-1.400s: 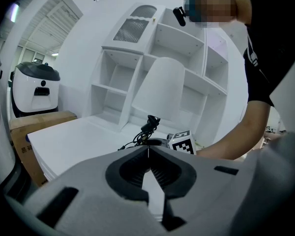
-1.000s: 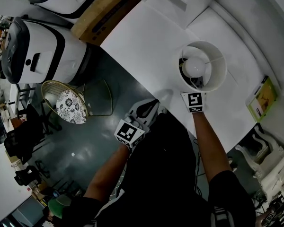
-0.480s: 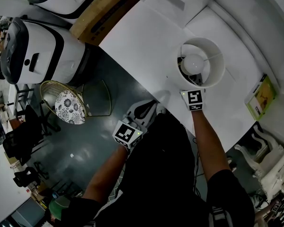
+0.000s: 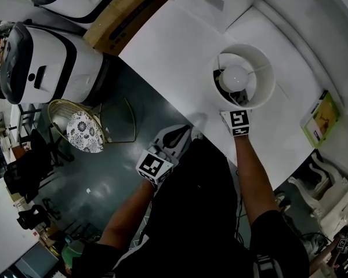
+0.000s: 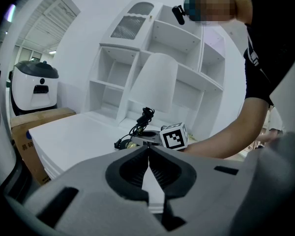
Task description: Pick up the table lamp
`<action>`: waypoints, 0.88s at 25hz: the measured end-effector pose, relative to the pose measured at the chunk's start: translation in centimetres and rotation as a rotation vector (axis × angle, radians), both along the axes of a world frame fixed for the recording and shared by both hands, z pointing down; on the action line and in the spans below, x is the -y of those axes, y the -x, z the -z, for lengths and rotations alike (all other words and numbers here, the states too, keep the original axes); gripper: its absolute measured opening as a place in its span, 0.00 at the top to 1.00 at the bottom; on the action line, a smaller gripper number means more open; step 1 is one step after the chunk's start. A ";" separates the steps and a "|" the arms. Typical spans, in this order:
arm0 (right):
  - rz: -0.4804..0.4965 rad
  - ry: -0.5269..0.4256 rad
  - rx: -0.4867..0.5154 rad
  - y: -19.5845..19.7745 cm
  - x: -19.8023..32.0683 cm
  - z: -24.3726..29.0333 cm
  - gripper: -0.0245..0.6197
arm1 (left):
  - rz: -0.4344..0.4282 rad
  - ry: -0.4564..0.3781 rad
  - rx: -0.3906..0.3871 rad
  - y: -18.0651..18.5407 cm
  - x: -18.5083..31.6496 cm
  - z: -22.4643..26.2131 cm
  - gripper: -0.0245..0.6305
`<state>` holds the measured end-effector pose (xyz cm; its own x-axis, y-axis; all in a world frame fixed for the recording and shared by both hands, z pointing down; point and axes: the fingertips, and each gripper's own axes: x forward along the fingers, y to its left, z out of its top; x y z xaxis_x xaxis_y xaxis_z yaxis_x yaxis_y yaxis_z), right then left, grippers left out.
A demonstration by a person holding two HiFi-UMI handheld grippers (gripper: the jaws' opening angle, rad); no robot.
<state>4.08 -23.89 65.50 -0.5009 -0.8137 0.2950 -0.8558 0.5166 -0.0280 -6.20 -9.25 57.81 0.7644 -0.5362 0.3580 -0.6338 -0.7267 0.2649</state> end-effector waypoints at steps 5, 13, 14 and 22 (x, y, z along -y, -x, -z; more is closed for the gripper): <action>-0.001 0.002 0.003 -0.1 0.0 -0.2 0.76 | 0.001 0.004 0.002 0.0 0.0 -0.2 0.93; -0.005 0.029 0.012 -0.3 -0.1 -0.7 0.77 | 0.012 -0.005 0.008 0.1 0.2 0.0 0.93; -0.005 0.029 0.013 -0.3 -0.1 -0.4 0.77 | 0.014 -0.005 0.008 0.2 0.2 0.1 0.93; 0.022 0.024 0.047 0.5 -0.2 1.6 0.77 | 0.046 0.003 0.008 0.9 0.2 -0.2 0.93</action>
